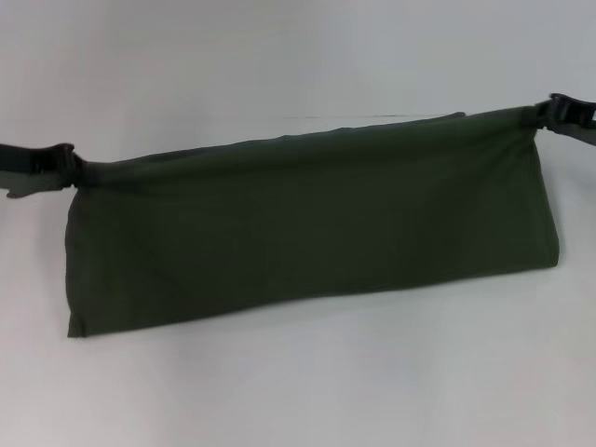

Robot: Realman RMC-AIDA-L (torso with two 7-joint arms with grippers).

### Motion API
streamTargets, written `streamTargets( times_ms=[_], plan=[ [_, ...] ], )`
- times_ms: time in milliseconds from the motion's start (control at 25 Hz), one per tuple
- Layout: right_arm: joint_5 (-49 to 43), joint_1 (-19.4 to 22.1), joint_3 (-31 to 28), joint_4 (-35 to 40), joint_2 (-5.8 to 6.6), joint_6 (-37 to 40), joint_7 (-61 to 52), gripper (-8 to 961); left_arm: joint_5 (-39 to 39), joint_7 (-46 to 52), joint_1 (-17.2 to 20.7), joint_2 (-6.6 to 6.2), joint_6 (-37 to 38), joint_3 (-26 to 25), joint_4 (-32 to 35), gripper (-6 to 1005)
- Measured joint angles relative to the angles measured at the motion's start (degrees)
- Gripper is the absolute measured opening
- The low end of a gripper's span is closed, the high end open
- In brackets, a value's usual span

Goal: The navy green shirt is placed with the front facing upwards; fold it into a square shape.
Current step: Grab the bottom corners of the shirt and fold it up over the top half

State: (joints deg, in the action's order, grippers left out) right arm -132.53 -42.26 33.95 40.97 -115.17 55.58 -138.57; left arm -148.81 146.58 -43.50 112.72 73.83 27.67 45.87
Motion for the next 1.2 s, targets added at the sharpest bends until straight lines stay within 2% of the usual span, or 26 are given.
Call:
streamTargets(
  times_ms=[120, 240, 400, 720, 1200],
  plan=[
    [-0.2, -1.2, 6.0, -1.1, -1.05, -8.4, -0.3, 71, 0.0, 0.2, -0.5, 1.14, -5.0, 0.7, -0.6, 82],
    [-0.3, -2.6, 10.2, -3.1, -1.63, -14.7, -0.3, 71, 0.0, 0.3, -0.9, 1.50, -8.5, 0.8, -1.7, 89],
    [-0.4, -4.1, 12.1, -5.3, -1.84, -20.1, -0.4, 71, 0.0, 0.3, -1.3, 1.53, -11.4, 0.8, -2.7, 98],
    [-0.4, -5.2, 12.7, -6.9, -2.15, -25.0, -0.2, 71, -0.2, 0.3, -1.7, 1.54, -13.3, 0.9, -2.9, 116],
    [-0.6, -7.9, 15.8, -10.0, -1.99, -26.8, 0.1, 71, -0.1, 1.0, -1.4, 1.98, -15.4, 0.9, -3.1, 143]
  ],
)
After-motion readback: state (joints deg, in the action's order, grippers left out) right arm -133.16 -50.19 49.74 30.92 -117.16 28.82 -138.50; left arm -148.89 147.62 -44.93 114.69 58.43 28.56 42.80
